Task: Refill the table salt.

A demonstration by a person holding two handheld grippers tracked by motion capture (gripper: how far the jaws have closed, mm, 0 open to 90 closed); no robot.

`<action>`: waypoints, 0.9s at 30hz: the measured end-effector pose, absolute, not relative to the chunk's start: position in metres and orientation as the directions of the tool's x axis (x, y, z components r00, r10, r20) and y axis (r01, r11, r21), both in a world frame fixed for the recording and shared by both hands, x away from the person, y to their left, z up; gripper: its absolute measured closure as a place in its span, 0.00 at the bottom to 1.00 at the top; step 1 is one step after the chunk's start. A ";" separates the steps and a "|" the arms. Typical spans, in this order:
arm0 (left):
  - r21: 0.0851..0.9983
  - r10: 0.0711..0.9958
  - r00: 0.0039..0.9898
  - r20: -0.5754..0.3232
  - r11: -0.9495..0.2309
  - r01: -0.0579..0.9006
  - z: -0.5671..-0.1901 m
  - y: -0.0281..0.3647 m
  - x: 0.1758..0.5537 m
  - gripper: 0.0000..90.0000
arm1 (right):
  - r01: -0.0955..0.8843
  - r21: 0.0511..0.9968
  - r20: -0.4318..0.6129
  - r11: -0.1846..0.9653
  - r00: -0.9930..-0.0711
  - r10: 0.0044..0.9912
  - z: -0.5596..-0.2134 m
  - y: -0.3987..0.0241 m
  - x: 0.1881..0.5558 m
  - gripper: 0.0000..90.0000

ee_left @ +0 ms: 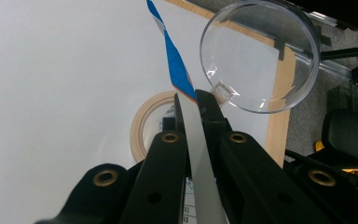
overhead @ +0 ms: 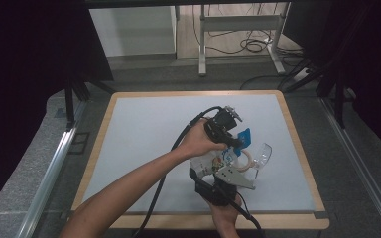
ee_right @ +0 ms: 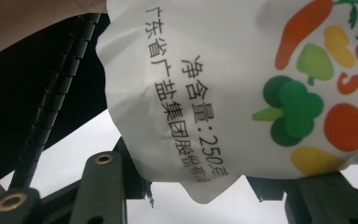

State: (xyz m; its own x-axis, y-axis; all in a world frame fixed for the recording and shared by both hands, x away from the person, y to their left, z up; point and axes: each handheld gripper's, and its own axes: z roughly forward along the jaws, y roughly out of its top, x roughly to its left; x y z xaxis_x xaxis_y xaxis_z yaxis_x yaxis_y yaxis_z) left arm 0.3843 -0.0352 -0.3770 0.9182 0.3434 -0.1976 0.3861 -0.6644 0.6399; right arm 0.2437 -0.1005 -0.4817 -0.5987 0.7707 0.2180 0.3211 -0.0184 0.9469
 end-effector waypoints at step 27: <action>0.640 0.344 0.918 -0.200 -0.663 0.388 -0.374 -0.039 0.384 1.00 | 0.311 0.950 0.214 -0.023 -0.598 0.772 -0.479 -0.104 0.243 0.56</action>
State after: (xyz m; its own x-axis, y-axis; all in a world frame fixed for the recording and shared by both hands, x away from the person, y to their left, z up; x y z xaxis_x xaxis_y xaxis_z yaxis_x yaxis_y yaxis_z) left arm 0.3842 -0.0389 -0.3741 0.9176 0.3436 -0.1998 0.3877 -0.6631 0.6403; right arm 0.2432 -0.1035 -0.4795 -0.5979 0.7724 0.2142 0.3108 -0.0230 0.9502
